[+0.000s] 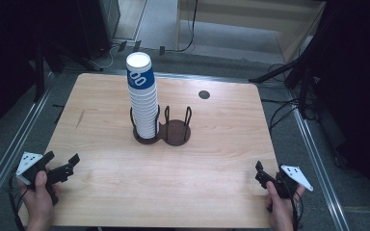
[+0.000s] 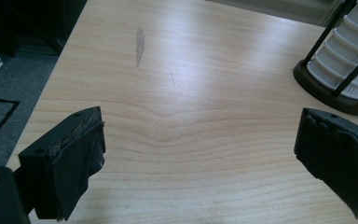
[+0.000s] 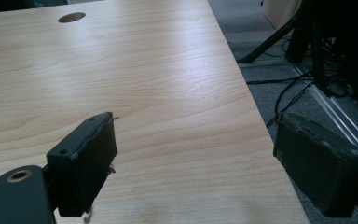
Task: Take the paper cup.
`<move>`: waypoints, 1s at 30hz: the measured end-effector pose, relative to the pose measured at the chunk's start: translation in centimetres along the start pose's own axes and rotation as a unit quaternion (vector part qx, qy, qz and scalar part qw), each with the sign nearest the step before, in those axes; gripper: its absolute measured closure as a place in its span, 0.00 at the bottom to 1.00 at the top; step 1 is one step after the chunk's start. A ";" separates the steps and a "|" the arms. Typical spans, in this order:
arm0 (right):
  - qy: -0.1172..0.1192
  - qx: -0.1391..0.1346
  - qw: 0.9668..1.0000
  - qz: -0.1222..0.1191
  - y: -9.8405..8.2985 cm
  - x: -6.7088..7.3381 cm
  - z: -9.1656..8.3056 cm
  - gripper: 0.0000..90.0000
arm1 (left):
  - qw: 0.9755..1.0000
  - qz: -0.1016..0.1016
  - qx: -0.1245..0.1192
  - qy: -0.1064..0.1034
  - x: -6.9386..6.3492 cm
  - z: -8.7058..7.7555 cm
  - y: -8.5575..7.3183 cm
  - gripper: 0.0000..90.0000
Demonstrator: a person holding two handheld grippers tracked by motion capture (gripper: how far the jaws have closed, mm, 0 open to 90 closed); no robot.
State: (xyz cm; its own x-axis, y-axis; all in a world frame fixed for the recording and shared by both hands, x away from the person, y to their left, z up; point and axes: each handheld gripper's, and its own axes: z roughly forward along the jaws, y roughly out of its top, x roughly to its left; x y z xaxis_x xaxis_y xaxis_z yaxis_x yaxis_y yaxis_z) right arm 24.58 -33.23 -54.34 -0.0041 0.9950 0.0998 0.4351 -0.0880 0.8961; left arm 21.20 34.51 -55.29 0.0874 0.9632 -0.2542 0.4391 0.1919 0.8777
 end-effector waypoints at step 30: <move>0.015 -0.006 1.000 -0.027 3.0 5.0 -1.1 0.15 | 1.000 0.005 0.002 -0.006 -0.1 0.1 0.0 0.03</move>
State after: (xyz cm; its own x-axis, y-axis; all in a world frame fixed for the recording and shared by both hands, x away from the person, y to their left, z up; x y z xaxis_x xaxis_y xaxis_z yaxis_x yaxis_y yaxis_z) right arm 24.84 -28.54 -50.66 -0.0551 0.9964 0.0646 0.4234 -0.0353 0.9053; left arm 21.32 34.42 -55.28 0.1024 0.9625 -0.2512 0.4418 0.1823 0.8784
